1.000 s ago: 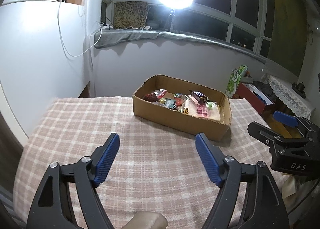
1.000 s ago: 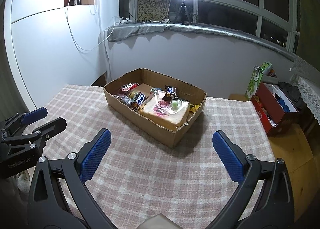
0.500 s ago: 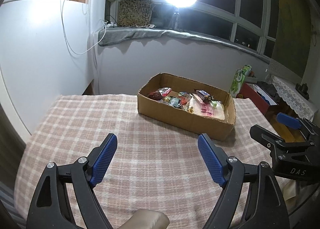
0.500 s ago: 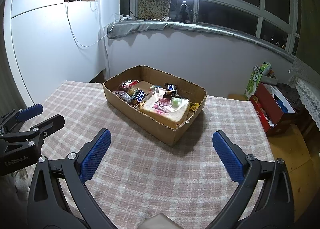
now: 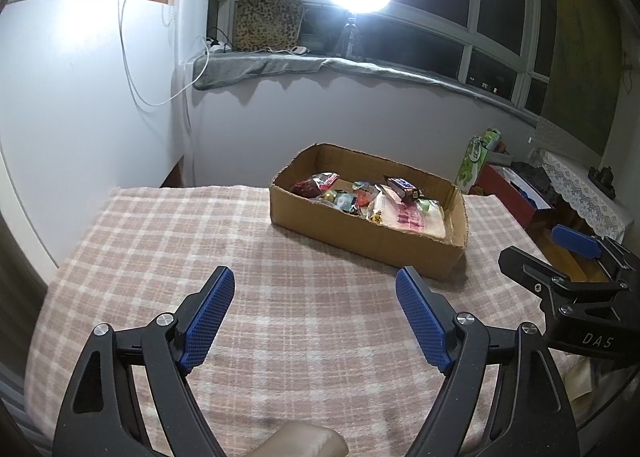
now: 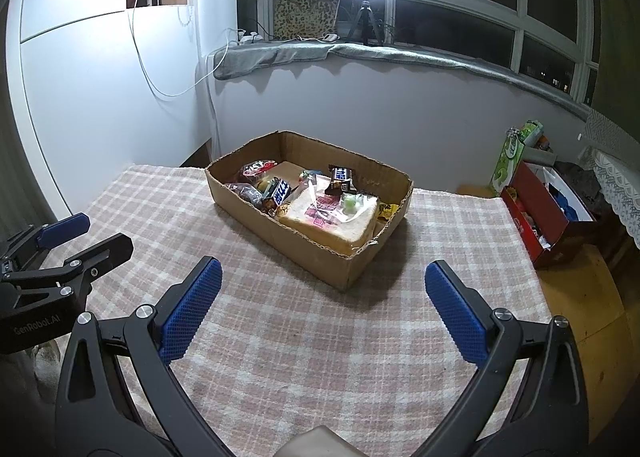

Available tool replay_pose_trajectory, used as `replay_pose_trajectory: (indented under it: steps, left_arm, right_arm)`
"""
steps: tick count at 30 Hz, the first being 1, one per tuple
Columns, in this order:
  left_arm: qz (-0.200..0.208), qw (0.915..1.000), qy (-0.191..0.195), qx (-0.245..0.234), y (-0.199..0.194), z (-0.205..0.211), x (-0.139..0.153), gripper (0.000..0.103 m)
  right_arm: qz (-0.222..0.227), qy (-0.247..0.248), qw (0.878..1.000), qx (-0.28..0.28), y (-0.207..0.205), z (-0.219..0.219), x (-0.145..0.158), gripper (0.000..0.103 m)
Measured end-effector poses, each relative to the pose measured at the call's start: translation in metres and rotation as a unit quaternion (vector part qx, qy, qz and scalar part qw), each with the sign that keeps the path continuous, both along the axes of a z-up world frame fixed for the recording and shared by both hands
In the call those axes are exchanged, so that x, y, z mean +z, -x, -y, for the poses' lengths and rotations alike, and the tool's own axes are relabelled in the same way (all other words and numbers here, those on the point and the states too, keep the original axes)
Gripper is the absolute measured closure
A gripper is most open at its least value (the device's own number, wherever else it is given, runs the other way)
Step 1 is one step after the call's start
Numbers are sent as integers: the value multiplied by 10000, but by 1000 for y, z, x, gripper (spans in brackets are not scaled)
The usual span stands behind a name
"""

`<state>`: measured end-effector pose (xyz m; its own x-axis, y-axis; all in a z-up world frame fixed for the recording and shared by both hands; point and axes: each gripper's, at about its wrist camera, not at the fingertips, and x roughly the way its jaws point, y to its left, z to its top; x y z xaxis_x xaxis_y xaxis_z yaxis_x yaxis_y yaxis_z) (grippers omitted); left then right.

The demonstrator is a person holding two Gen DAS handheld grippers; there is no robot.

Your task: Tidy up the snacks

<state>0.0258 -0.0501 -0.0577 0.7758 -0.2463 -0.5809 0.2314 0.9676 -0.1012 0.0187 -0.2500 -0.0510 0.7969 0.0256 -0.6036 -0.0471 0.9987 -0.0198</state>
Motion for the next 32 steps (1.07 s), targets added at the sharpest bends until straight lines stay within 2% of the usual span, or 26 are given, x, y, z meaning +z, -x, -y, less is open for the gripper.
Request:
replay_pose_trajectory:
  steps: [26, 32]
  left_arm:
    - [-26, 10000, 74, -59, -1, 2, 1, 20]
    - [152, 9999, 38, -10, 0, 2, 1, 20]
  right_arm:
    - [3, -12, 10000, -45, 1, 0, 0, 0]
    - [-25, -11, 10000, -70, 3, 1, -1, 0]
